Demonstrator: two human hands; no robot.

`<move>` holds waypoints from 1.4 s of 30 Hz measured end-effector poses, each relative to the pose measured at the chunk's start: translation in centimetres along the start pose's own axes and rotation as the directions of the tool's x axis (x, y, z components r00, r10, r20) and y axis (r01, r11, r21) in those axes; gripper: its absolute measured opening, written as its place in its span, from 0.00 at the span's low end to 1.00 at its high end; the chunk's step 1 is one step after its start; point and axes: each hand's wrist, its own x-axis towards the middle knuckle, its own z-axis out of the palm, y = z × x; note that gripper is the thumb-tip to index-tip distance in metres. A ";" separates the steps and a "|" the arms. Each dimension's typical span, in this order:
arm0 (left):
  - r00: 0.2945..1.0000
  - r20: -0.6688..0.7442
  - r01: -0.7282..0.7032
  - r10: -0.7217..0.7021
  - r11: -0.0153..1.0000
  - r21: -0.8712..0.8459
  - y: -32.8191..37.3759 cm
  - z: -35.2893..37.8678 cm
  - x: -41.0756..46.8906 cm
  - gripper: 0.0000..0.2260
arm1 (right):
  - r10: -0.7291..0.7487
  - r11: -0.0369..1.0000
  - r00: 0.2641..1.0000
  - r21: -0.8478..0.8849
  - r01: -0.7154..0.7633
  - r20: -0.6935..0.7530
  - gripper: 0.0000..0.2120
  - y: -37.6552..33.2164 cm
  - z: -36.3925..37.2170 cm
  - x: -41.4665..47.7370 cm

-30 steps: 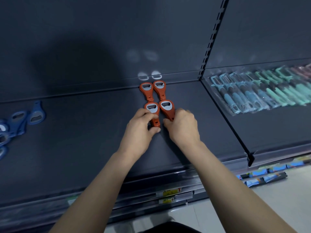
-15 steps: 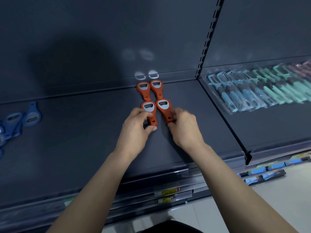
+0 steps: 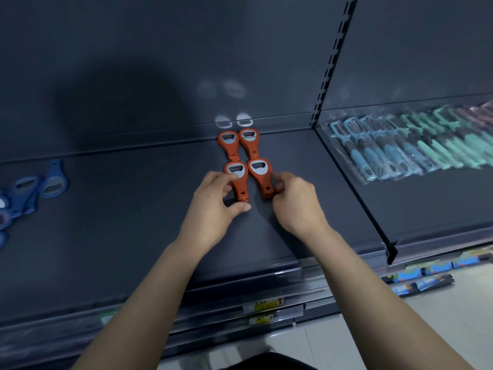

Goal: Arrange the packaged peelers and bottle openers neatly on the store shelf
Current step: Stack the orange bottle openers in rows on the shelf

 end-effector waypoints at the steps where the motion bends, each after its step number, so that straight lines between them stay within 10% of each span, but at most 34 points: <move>1: 1.000 0.007 0.019 -0.019 0.999 -0.038 0.0 -0.2 0.0 0.23 | 0.012 1.000 1.000 0.014 -0.012 -0.007 0.18 0.1 -0.2 0.1; 28: 0.993 -0.027 0.113 -0.115 0.991 -0.075 0.0 -0.8 1.2 0.21 | 0.066 0.975 0.997 0.216 -0.056 -0.038 0.20 0.3 -0.6 1.5; 42: 0.969 -0.233 0.023 0.088 0.900 0.434 0.4 -6.8 -2.2 0.14 | -0.412 0.857 0.902 -0.282 0.432 0.131 0.15 -6.2 1.0 1.1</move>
